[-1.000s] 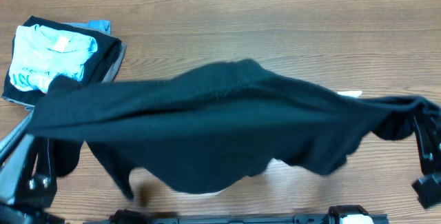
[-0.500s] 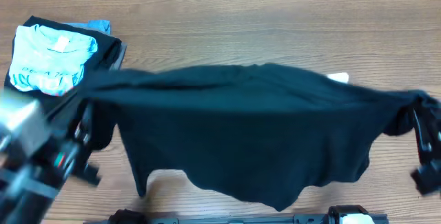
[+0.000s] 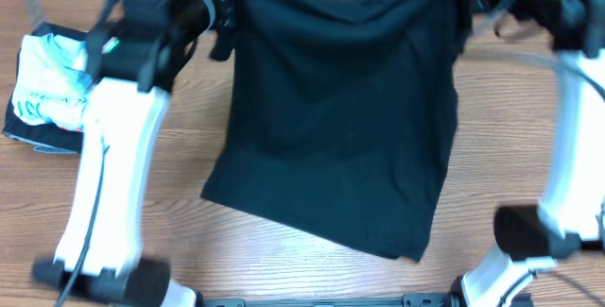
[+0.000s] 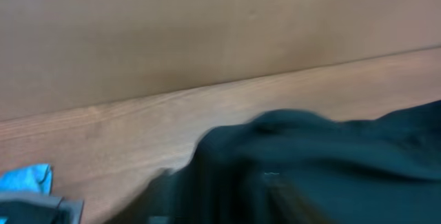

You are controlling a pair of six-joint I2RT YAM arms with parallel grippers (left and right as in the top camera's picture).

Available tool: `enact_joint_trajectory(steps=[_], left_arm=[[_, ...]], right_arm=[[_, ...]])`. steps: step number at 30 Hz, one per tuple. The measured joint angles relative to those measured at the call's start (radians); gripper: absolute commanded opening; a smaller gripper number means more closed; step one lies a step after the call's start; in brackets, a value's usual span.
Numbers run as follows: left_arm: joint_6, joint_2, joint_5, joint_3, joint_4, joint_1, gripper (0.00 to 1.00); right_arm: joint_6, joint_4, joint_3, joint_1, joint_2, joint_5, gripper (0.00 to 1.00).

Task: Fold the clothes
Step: 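Lay the black shirt flat on the table and release both grippers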

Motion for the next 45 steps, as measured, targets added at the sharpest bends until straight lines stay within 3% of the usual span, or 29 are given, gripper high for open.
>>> enact_joint_trajectory(steps=[3,6,13,21,25,26,27,34,36,37,38,39,45], left_arm=[[0.030,0.221,-0.051,-0.002,0.173,0.005,1.00],[0.061,0.378,-0.082,-0.010,0.201,0.026,1.00],[0.072,0.372,-0.090,-0.031,0.190,0.087,1.00],[0.018,0.302,0.018,-0.014,-0.059,0.079,1.00],[0.004,0.302,0.031,-0.014,-0.179,0.079,1.00],[0.001,0.302,0.034,-0.014,-0.214,0.077,1.00],[-0.001,0.302,0.035,-0.016,-0.253,0.074,1.00],[-0.004,0.301,0.041,-0.156,-0.348,0.029,1.00],[-0.008,0.301,0.042,-0.219,-0.354,0.018,1.00],[-0.013,0.301,0.041,-0.238,-0.355,0.018,1.00],[-0.023,0.301,0.040,-0.252,-0.355,0.018,1.00],[-0.028,0.301,0.032,-0.275,-0.356,0.018,1.00],[-0.064,0.301,0.009,-0.294,-0.356,0.019,1.00]], right_arm=[[-0.004,0.233,-0.002,-0.001,0.203,0.054,1.00],[-0.003,0.257,-0.008,-0.011,0.343,0.086,1.00],[0.021,0.175,-0.018,-0.078,0.362,0.188,1.00],[0.092,-0.103,-0.014,-0.212,0.348,0.066,1.00],[0.102,-0.203,-0.014,-0.261,0.348,-0.003,0.91],[0.107,-0.238,-0.014,-0.273,0.347,-0.020,0.91],[0.105,-0.267,-0.014,-0.282,0.347,-0.030,1.00],[0.109,-0.335,-0.014,-0.285,0.347,-0.065,1.00],[0.108,-0.334,-0.029,-0.285,0.347,-0.087,0.88],[0.109,-0.335,-0.050,-0.283,0.345,-0.097,0.64],[0.102,-0.335,-0.089,-0.280,0.343,-0.104,0.18],[0.101,-0.334,-0.127,-0.274,0.340,-0.107,0.04],[0.053,-0.327,-0.484,-0.203,0.336,-0.140,0.04]])
